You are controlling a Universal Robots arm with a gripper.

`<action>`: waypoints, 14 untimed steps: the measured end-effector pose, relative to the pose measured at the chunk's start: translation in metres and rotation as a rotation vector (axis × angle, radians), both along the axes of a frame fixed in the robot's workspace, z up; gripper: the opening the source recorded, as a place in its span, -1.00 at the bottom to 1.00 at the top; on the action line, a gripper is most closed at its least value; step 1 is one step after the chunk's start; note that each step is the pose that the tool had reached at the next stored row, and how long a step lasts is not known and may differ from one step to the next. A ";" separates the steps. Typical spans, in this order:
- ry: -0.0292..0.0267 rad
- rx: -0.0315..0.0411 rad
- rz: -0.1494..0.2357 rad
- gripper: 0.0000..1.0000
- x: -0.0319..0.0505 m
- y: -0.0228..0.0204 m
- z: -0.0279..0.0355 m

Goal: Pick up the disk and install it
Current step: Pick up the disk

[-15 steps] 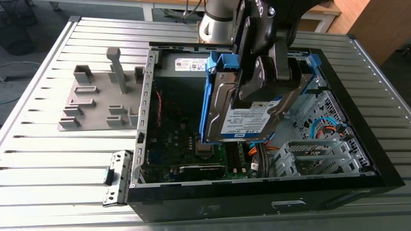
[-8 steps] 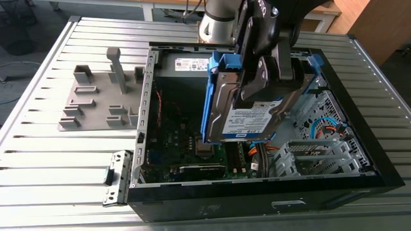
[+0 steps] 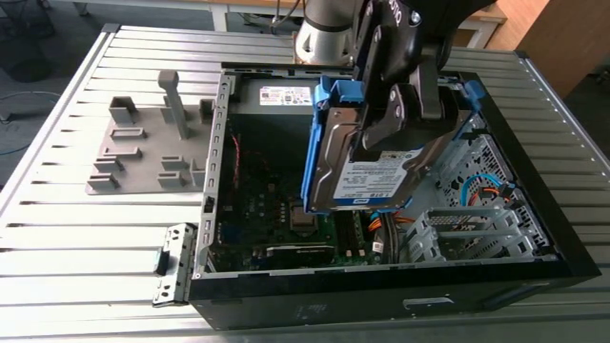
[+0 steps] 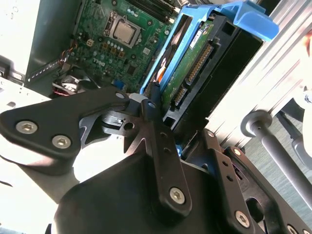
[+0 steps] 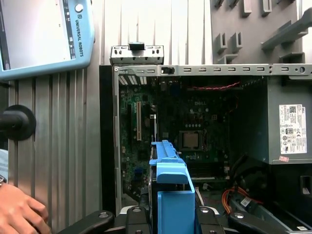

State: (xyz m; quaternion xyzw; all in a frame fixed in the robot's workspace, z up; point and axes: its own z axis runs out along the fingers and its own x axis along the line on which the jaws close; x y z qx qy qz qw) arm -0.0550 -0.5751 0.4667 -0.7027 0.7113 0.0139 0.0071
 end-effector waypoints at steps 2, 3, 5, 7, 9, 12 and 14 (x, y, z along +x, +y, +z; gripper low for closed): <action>0.0000 0.0000 0.000 -0.27 0.0010 0.0000 0.0000; 0.0000 0.0000 0.000 -0.27 0.0015 0.0000 0.0000; 0.0000 0.0000 0.000 -0.27 0.0025 0.0000 0.0000; 0.0000 0.0000 0.000 -0.27 0.0035 0.0000 0.0000; 0.0000 0.0001 0.000 -0.27 0.0044 0.0000 0.0000; 0.0000 0.0000 0.000 -0.27 0.0059 0.0000 0.0000; 0.0000 0.0001 0.000 -0.27 0.0067 0.0000 0.0000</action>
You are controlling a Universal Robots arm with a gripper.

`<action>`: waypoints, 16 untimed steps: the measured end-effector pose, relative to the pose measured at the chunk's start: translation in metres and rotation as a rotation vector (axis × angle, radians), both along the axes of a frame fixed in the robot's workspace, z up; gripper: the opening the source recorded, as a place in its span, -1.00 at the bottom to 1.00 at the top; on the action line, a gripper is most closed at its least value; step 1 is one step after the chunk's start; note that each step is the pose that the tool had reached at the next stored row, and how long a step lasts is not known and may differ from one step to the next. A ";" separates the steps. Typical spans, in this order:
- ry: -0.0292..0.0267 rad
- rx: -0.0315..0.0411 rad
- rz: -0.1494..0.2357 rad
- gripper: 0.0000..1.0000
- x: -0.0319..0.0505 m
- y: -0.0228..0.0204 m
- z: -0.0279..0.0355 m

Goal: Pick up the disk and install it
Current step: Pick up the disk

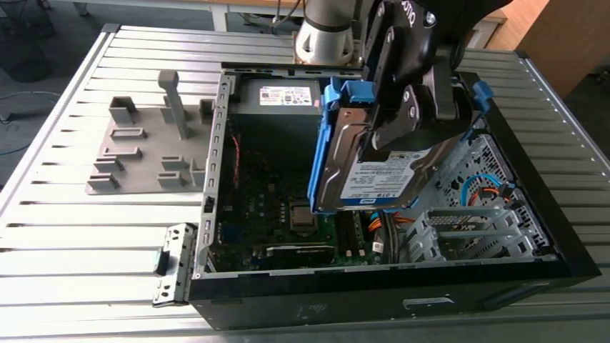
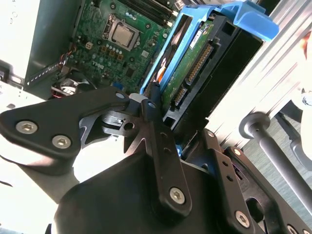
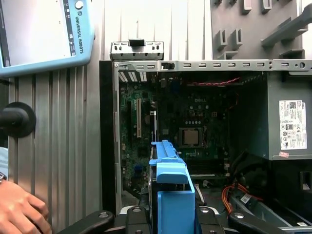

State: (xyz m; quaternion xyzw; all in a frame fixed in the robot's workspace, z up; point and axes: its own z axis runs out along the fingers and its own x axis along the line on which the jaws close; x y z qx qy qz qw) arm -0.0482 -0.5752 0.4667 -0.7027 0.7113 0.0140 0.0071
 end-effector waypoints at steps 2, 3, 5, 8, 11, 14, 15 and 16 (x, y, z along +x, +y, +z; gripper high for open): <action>0.0000 -0.0001 0.000 -0.27 0.0010 0.0000 0.0000; 0.0000 0.0000 0.000 -0.27 0.0015 0.0000 0.0000; 0.0000 0.0000 0.000 -0.27 0.0026 0.0000 0.0000; 0.0000 0.0000 0.000 -0.27 0.0043 0.0000 0.0000; 0.0000 -0.0001 0.000 -0.27 0.0058 0.0000 0.0000; 0.0000 0.0000 0.000 -0.27 0.0074 0.0000 0.0000; 0.0000 0.0000 0.000 -0.27 0.0079 0.0000 0.0000; 0.0000 -0.0001 0.000 -0.27 0.0084 0.0000 0.0000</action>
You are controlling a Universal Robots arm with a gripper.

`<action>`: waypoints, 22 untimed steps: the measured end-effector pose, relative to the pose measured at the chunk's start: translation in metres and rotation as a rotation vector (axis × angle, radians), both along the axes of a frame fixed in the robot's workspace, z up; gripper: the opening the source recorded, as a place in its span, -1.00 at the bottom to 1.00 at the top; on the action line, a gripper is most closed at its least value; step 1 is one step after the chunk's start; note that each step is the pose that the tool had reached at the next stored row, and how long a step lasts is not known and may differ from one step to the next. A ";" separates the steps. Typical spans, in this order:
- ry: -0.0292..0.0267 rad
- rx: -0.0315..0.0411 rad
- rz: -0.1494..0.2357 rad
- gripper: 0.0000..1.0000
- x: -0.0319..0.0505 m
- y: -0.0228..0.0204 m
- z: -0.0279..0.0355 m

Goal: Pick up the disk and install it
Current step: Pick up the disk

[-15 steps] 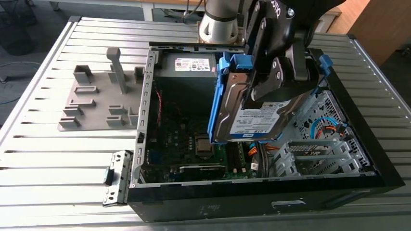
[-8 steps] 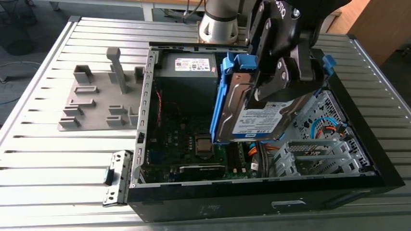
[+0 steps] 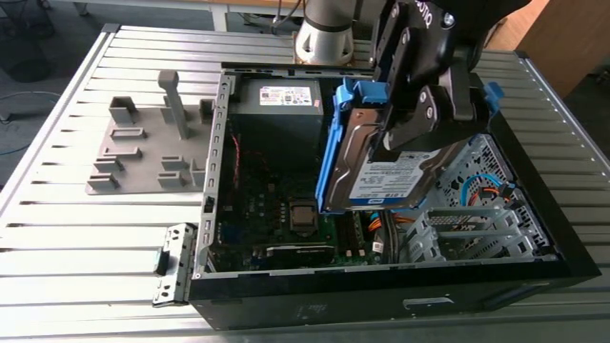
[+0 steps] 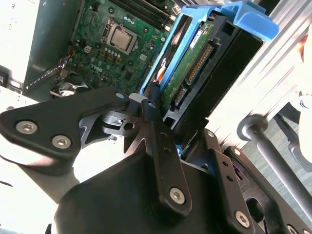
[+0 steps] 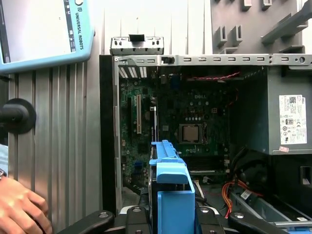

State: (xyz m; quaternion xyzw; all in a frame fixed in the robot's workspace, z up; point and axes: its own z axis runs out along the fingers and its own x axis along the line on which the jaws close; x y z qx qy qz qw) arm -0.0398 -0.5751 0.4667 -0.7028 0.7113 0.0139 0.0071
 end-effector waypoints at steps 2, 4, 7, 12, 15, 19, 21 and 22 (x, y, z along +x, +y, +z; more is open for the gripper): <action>0.0000 0.0000 0.000 -0.27 0.0011 0.0000 0.0000; 0.0000 0.0000 0.000 -0.27 0.0023 0.0000 0.0000; 0.0000 0.0000 0.000 -0.27 0.0043 0.0000 0.0000; 0.0000 0.0000 0.000 -0.27 0.0074 0.0000 0.0000; 0.0000 0.0000 0.000 -0.27 0.0093 0.0000 0.0000; 0.0000 0.0000 0.000 -0.27 0.0117 0.0000 0.0000; 0.0000 0.0000 0.000 -0.27 0.0129 0.0000 0.0000; 0.0000 0.0000 0.000 -0.27 0.0134 0.0000 0.0000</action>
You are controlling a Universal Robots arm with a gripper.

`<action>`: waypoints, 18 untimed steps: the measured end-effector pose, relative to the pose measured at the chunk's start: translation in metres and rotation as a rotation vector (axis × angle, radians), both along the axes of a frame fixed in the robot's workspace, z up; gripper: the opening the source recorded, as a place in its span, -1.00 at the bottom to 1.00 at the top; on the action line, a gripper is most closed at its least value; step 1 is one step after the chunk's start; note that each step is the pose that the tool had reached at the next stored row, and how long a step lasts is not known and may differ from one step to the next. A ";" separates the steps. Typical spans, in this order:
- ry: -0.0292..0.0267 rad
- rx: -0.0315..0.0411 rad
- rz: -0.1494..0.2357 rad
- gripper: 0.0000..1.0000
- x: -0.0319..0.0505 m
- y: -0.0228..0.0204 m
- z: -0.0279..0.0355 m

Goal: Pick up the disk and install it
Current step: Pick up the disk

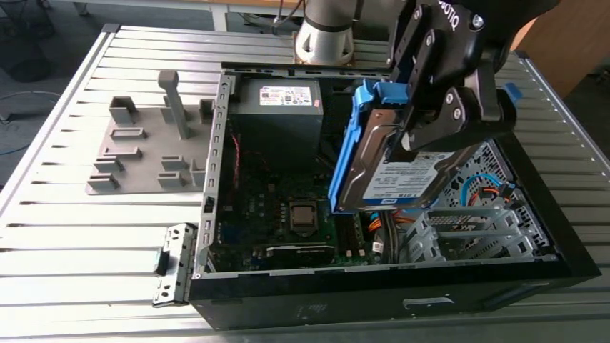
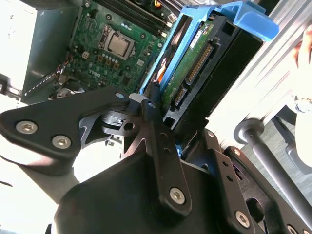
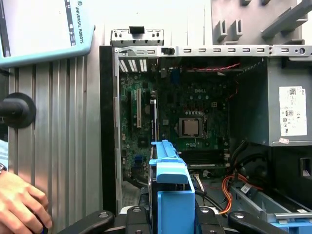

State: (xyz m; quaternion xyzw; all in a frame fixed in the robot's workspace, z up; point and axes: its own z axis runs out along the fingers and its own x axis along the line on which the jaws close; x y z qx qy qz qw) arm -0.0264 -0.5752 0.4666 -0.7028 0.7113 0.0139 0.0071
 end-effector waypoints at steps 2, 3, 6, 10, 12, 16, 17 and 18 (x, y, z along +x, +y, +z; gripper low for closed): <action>0.0000 0.0000 0.000 -0.27 0.0013 0.0000 0.0000; 0.0000 0.0000 0.000 -0.27 0.0019 0.0000 0.0000; 0.0000 0.0000 0.000 -0.27 0.0038 0.0000 0.0000; 0.0000 0.0000 0.000 -0.27 0.0060 0.0000 0.0000; 0.0000 0.0000 0.000 -0.27 0.0071 0.0000 0.0000; 0.0000 0.0000 0.000 -0.27 0.0093 0.0000 0.0000; 0.0000 0.0000 0.000 -0.27 0.0098 0.0000 0.0000; 0.0000 0.0000 0.000 -0.27 0.0104 0.0000 0.0000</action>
